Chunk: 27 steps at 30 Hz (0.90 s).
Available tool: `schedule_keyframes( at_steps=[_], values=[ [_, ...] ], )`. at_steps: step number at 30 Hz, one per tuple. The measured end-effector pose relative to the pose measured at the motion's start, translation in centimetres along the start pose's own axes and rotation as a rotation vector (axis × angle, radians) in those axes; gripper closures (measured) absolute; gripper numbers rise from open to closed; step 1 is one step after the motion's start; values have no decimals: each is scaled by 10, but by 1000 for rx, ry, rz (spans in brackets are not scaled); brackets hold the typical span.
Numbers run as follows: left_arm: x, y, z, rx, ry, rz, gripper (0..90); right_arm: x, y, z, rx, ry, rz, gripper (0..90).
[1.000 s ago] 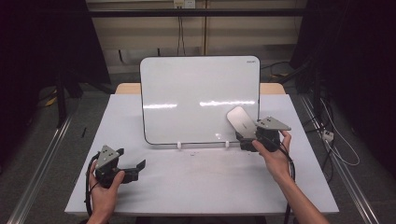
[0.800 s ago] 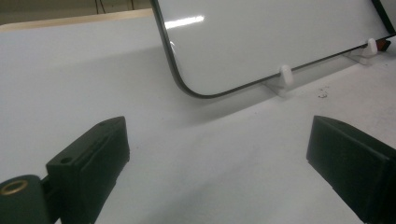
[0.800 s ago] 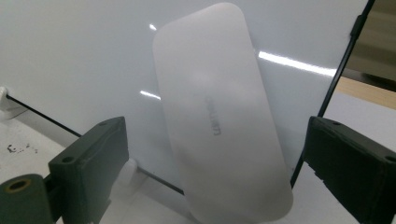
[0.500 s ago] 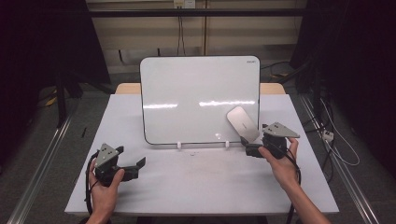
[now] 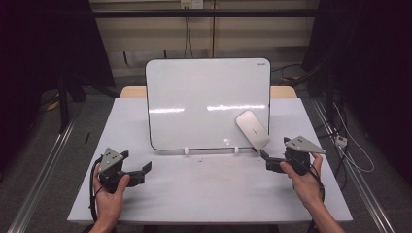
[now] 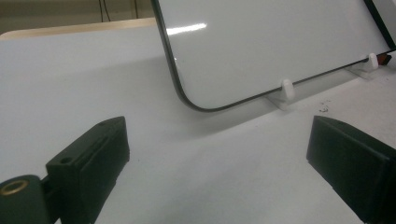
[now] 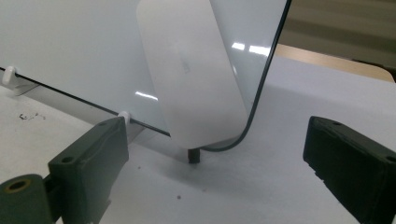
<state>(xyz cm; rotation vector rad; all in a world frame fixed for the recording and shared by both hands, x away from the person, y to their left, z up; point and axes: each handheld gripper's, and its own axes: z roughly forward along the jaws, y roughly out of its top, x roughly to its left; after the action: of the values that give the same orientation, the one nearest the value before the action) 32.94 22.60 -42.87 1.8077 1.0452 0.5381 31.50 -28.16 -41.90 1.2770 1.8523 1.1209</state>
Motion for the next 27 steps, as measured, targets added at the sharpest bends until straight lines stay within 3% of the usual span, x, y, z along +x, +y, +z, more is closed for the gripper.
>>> schedule_keyframes(
  at_steps=[7, 10, 27],
  values=[
    [-3, -1, -2, 0, -6, 7, 59, -2, -12, -7, 8, 1, 17, 65],
    [-4, 0, -4, -14, 14, 19, 63, -3, -17, -9, 11, -2, 24, 65],
    [-6, -5, -4, 16, 2, 18, 63, -6, -48, -16, 30, -9, 58, 68]
  ],
)
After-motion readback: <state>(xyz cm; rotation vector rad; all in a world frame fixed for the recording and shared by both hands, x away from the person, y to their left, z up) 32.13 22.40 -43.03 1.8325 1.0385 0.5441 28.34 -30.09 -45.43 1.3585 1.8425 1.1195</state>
